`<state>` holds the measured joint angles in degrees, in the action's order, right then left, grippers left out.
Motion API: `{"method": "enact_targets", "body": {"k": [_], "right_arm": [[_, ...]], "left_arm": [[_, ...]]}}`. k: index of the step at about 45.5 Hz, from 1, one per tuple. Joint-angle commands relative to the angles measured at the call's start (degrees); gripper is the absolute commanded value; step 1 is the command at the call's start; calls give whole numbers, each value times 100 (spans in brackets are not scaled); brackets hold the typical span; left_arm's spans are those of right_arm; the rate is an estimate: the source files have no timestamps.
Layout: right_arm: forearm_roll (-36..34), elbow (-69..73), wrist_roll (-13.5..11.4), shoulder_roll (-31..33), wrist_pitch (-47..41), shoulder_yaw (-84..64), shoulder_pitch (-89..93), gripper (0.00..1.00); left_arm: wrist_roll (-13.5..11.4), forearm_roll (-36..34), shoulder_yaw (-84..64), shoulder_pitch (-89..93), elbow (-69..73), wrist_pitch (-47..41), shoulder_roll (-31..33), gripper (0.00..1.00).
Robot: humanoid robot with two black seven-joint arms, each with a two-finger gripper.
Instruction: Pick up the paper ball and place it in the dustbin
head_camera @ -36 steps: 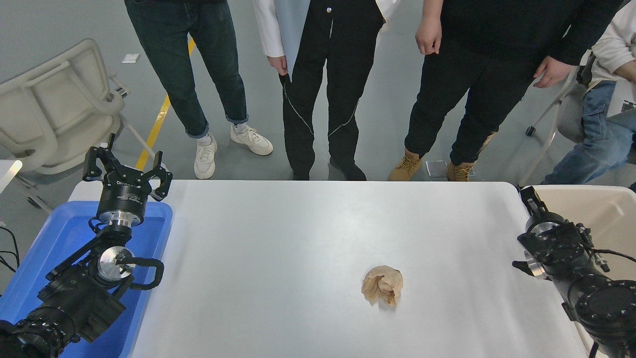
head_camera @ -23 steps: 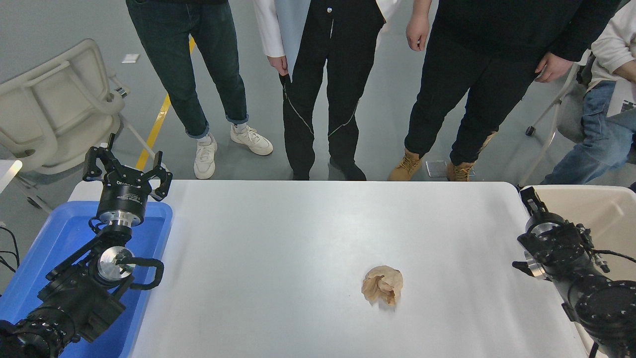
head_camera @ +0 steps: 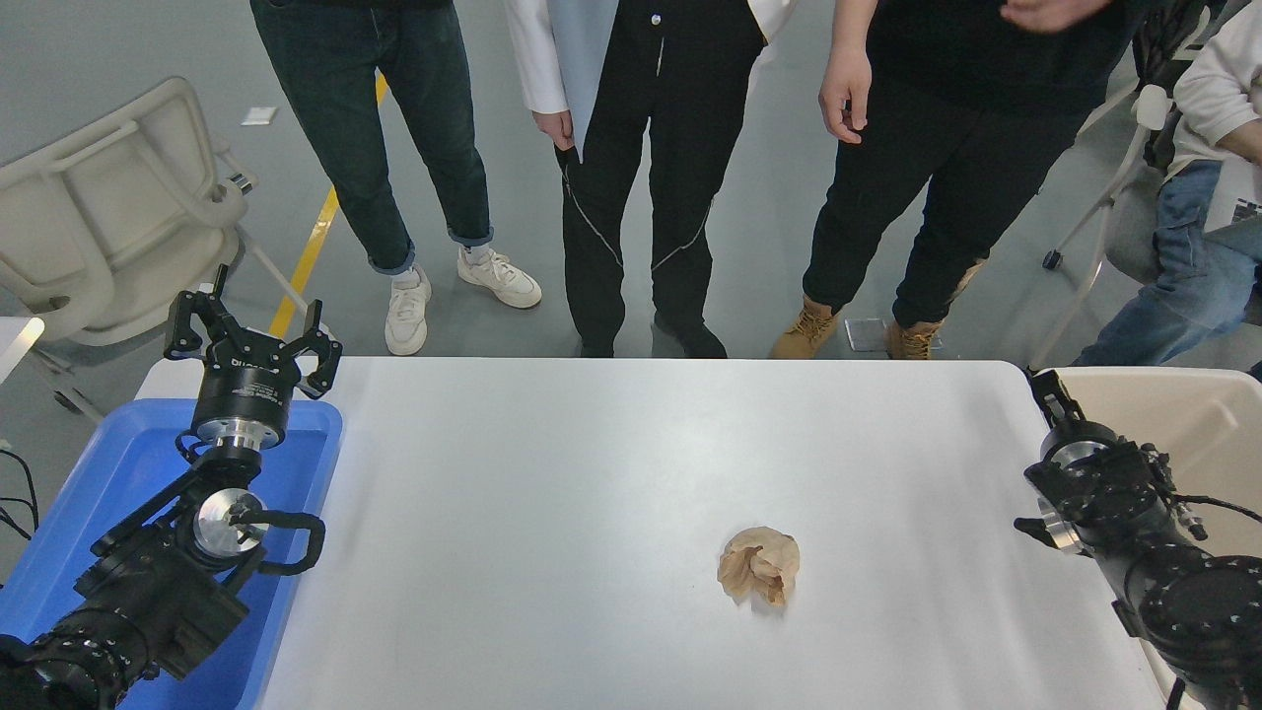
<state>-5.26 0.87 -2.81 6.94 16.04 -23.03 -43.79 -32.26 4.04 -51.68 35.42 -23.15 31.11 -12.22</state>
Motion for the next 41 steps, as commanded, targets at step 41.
{"method": "enact_targets", "body": {"k": [41], "right_arm": [[26, 1370, 0, 1292, -145, -88, -710, 100]], "left_arm": [[1, 0, 0, 0, -6, 0, 0, 99]]}}
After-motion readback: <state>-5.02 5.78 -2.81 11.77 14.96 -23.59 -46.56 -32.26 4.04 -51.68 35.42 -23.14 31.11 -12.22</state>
